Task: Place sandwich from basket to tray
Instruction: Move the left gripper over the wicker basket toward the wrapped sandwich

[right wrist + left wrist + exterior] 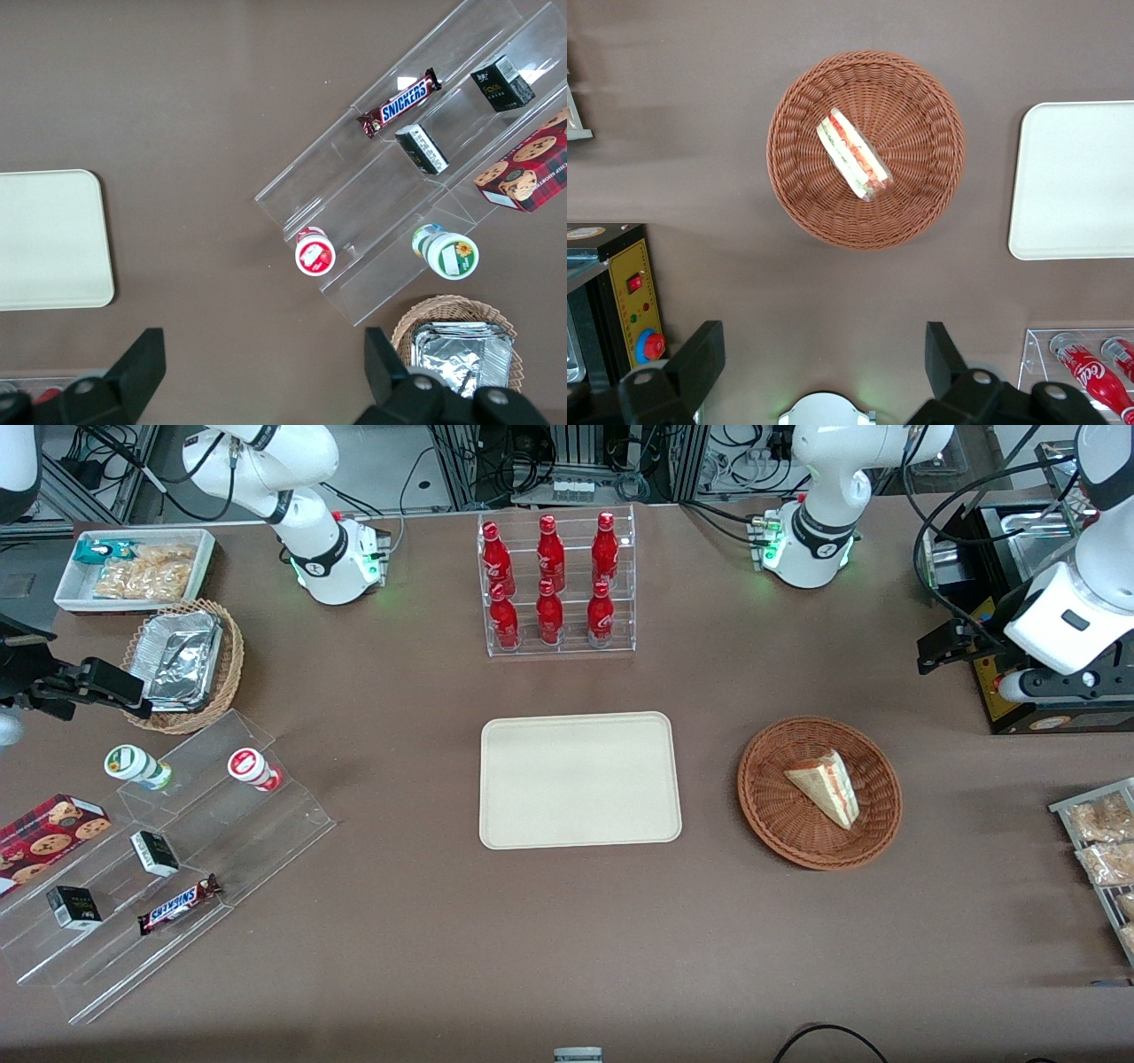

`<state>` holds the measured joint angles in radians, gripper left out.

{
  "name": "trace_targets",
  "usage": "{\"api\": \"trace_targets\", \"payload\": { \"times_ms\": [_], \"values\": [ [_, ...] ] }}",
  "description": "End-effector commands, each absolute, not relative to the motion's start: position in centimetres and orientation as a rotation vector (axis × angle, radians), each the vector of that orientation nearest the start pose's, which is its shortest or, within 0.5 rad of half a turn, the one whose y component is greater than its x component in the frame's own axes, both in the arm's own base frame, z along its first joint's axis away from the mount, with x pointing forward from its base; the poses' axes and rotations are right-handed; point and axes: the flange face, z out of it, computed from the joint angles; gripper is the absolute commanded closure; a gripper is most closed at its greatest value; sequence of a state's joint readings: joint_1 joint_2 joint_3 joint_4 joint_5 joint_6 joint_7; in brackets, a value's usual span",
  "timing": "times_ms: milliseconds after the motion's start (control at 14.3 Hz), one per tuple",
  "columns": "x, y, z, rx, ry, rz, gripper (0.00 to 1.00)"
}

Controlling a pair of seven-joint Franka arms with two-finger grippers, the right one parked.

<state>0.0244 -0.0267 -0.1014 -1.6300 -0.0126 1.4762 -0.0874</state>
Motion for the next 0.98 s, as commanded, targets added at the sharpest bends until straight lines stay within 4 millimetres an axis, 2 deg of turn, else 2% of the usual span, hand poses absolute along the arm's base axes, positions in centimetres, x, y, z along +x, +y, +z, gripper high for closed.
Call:
{"api": "trace_targets", "payload": {
  "times_ms": [0,70,349,488,767,907],
  "values": [
    [53.1,-4.4,60.8,-3.124,-0.008,0.194,0.0],
    [53.0,-4.5,60.5,-3.131,-0.005,0.214,0.0],
    [53.7,-4.7,55.3,-3.118,0.011,0.334,0.0],
    [54.0,-4.7,51.1,-3.111,0.002,0.337,0.0],
    [53.2,-4.8,42.8,-3.12,-0.007,0.271,0.0],
    [52.7,-4.9,39.7,-3.129,-0.006,0.2,0.0]
  ]
}}
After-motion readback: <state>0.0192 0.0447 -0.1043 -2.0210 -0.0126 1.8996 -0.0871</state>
